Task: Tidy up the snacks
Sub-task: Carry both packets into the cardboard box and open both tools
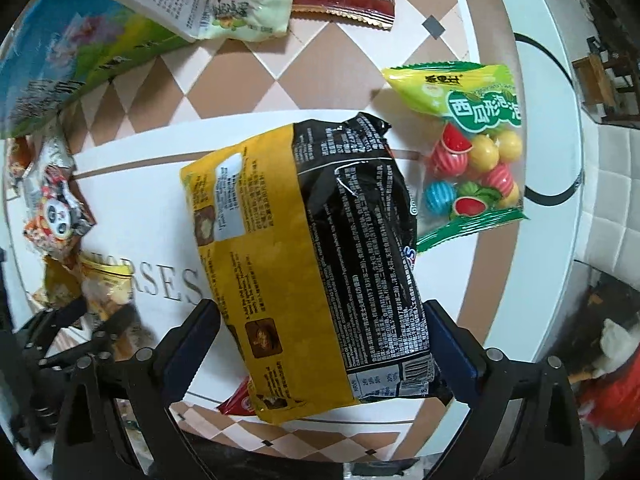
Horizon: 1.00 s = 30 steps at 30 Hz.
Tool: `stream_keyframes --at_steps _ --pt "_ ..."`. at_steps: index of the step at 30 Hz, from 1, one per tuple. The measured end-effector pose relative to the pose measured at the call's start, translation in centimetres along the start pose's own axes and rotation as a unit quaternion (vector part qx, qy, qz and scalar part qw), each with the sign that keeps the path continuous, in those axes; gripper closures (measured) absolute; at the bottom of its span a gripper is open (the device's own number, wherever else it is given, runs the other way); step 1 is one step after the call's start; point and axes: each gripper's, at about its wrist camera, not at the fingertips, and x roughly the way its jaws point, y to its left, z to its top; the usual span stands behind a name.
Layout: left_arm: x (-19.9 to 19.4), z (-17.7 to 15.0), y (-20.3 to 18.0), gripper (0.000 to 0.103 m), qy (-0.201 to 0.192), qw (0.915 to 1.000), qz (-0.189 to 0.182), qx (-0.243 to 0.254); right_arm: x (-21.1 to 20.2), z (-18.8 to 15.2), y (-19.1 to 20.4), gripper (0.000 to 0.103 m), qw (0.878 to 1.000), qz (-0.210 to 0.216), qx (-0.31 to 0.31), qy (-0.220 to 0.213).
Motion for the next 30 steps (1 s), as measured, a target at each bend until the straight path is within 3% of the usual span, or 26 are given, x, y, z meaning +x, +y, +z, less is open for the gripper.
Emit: stream_keyframes --at_steps 6,11,13,17,24,30 --pt "0.5 0.2 0.9 0.037 0.016 0.9996 -0.022 -0.004 -0.1 0.1 0.2 0.001 1.000 -0.016 -0.019 -0.004" --pt "0.5 -0.1 0.8 0.037 0.017 0.9996 -0.024 -0.001 1.8 0.3 0.3 0.001 0.999 -0.022 -0.015 0.019" --pt "0.8 -0.1 2.3 0.041 0.009 0.9996 -0.025 -0.004 2.2 0.3 0.3 0.001 0.999 -0.026 -0.010 0.021" --pt "-0.1 -1.1 3.0 0.053 -0.004 0.9998 -0.020 -0.005 1.7 -0.2 0.0 0.013 0.999 -0.039 0.000 0.008" --pt "-2.9 -1.3 3.8 0.060 -0.032 0.9992 -0.020 -0.009 -0.7 -2.0 -0.8 0.014 0.999 -0.024 0.018 -0.031" --pt "-7.2 -1.9 4.6 0.065 -0.065 0.9975 -0.026 -0.009 -4.1 -3.6 -2.4 0.014 0.998 0.016 0.033 -0.055"
